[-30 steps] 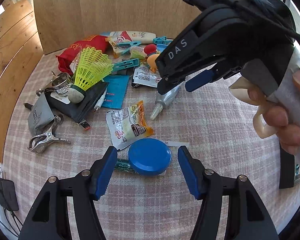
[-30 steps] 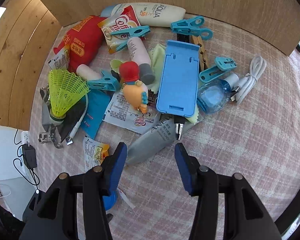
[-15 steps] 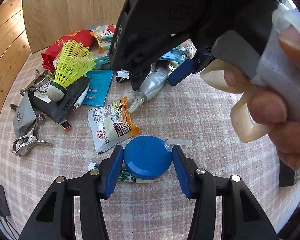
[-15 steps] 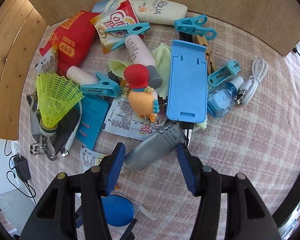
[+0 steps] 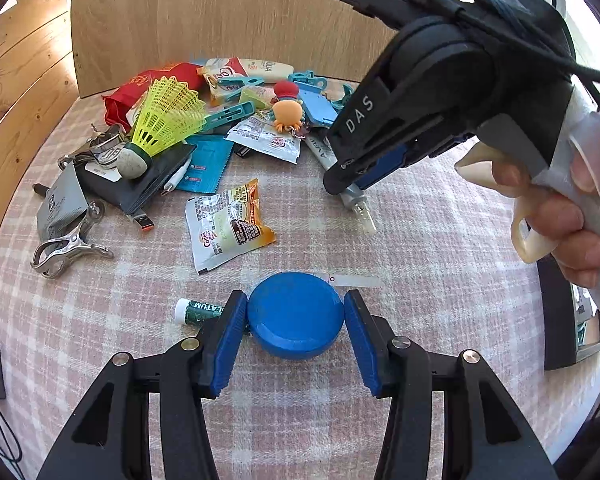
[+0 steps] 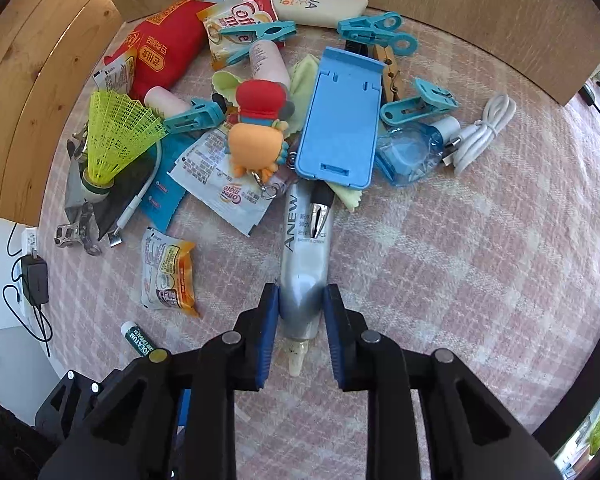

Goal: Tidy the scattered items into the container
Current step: 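Grasp the blue round lid with the left tool while the right tool grasps the silver tube, then carry the blue lid and silver tube over the black tray and open both tools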

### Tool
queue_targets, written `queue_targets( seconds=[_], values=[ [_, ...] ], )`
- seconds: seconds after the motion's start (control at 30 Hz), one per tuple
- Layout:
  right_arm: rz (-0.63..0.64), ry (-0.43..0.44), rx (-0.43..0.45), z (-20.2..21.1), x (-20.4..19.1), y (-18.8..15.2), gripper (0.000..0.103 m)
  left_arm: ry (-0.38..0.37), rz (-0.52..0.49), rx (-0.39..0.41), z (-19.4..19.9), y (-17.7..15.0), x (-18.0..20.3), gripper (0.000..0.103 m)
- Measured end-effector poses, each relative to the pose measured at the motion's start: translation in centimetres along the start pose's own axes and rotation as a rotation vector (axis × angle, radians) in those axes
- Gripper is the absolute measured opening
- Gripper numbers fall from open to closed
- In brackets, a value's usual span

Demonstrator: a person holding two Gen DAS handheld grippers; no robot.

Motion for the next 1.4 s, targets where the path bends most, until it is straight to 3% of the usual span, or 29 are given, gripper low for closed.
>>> queue_targets(
  seconds=[0.2, 0.43, 0.57, 0.63, 0.8, 0.87, 0.9, 0.93, 1.0, 1.17, 1.2, 1.27, 1.4],
  values=[
    [0.042, 0.043, -0.002, 2.6, 0.7, -2.6, 0.009, 0.005, -0.003, 0.02, 1.3, 0.2, -0.1, 0.047],
    [0.042, 0.076, -0.021, 4.0, 2.6, -5.6, 0.008, 0.002, 0.011, 0.032, 2.0, -0.3, 1.4, 0.047],
    [0.053, 0.089, 0.012, 6.1, 3.5, -6.1, 0.007, -0.003, -0.001, 0.051, 3.0, 0.2, 2.8, 0.047],
    [0.046, 0.102, 0.027, 7.4, 4.2, -6.3, 0.0, -0.007, -0.008, 0.067, 4.0, 0.5, 3.7, 0.047],
    [0.031, 0.136, 0.063, 10.4, 5.9, -6.7, 0.0, -0.031, -0.059, 0.1, 4.6, 2.0, 6.9, 0.047],
    [0.036, 0.173, 0.051, 10.0, 7.4, -5.5, 0.001, -0.036, -0.065, 0.097, 4.4, 2.3, 7.7, 0.047],
    [0.039, 0.181, 0.045, 9.8, 7.3, -5.5, 0.007, -0.039, -0.062, 0.097, 4.3, 2.4, 8.0, 0.047],
    [0.048, 0.183, 0.038, 9.2, 6.9, -5.6, 0.023, -0.039, -0.061, 0.095, 4.3, 2.4, 8.3, 0.047],
    [0.086, 0.129, 0.05, 6.6, 5.3, -5.6, 0.043, -0.039, -0.062, 0.093, 4.4, 2.1, 8.5, 0.047],
    [0.115, 0.037, -0.017, 1.5, 4.1, -6.6, 0.043, -0.018, -0.055, 0.079, 4.8, 0.9, 7.7, 0.047],
    [0.138, 0.018, -0.005, 1.4, 3.9, -6.7, 0.041, -0.011, -0.051, 0.077, 4.9, 0.6, 7.4, 0.047],
    [0.205, -0.028, 0.0, 1.5, 3.6, -6.9, 0.027, -0.003, -0.037, 0.076, 5.2, 0.2, 6.7, 0.047],
    [0.201, -0.004, -0.01, 2.6, 3.9, -7.3, 0.024, -0.002, -0.012, 0.089, 5.8, -0.1, 6.4, 0.047]
  ],
)
Point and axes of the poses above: each gripper's, at about its wrist camera, not at the fingertips, and z roughly against the way its jaws point, x to its right, y to its top, the point moved 8 cm from there along -z, roughly the way its jaws point, and after that the axes turned 14 degrees about x, right-handed, at the moved point
